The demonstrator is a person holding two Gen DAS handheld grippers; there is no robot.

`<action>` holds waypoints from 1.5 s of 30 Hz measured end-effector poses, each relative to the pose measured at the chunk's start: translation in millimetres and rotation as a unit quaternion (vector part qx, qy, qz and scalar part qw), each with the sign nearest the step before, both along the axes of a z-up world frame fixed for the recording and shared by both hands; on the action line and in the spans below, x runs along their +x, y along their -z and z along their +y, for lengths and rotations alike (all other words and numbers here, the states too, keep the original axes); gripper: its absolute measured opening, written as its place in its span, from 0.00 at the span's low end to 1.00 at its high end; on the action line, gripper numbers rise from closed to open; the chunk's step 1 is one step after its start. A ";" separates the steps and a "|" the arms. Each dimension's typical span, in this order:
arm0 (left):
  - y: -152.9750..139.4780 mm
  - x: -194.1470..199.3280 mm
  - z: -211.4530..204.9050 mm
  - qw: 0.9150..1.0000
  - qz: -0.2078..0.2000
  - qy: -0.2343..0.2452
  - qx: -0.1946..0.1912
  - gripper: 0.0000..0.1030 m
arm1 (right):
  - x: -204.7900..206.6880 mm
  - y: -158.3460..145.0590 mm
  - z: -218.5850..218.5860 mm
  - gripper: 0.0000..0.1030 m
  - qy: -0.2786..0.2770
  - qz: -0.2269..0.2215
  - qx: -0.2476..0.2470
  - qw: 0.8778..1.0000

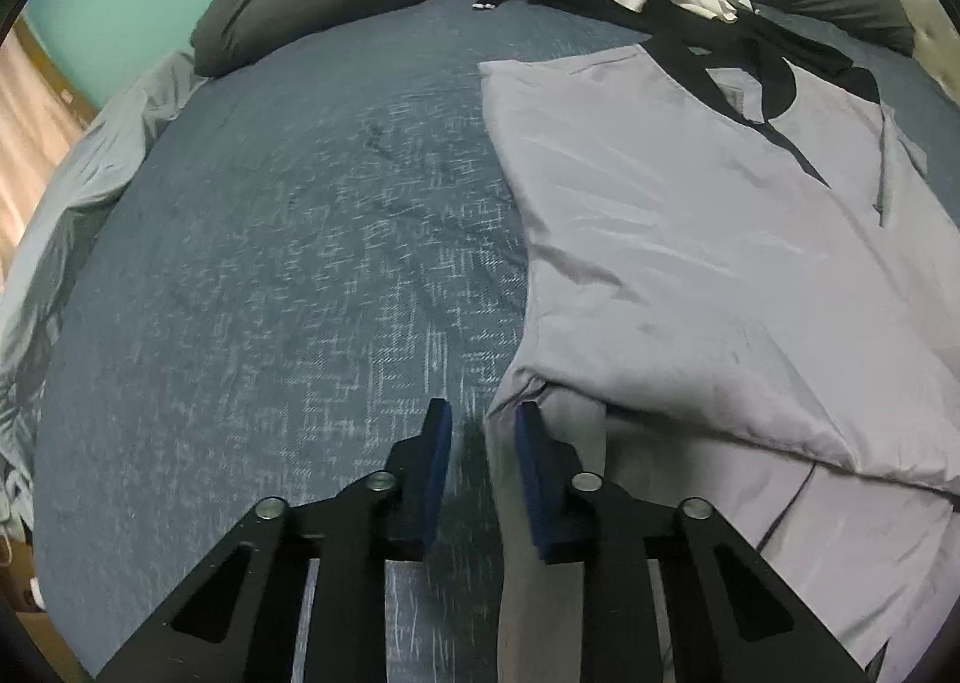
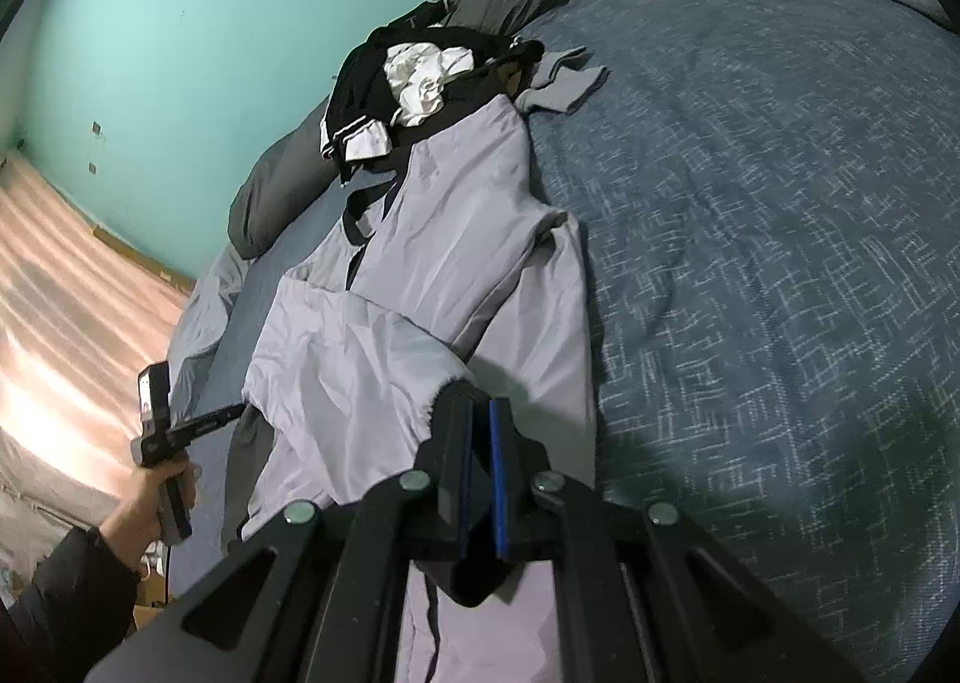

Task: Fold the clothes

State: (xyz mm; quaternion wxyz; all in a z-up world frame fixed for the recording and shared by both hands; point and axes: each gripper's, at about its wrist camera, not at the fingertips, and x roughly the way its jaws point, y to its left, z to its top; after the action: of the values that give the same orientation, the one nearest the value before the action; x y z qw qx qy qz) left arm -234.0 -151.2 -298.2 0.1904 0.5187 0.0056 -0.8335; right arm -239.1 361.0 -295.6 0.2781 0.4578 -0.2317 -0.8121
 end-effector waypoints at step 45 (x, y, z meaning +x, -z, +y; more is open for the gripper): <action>20.8 -3.6 -47.5 0.999 0.004 -0.019 0.046 0.03 | 29.6 24.8 -36.2 0.05 -0.106 -0.058 0.080 0.989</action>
State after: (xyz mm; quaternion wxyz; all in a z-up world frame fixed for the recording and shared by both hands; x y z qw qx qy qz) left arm -237.6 -198.7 -319.0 0.1822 0.5238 0.0545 -0.8304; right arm -209.5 324.9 -320.5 0.3105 0.5472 -0.1318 -0.7660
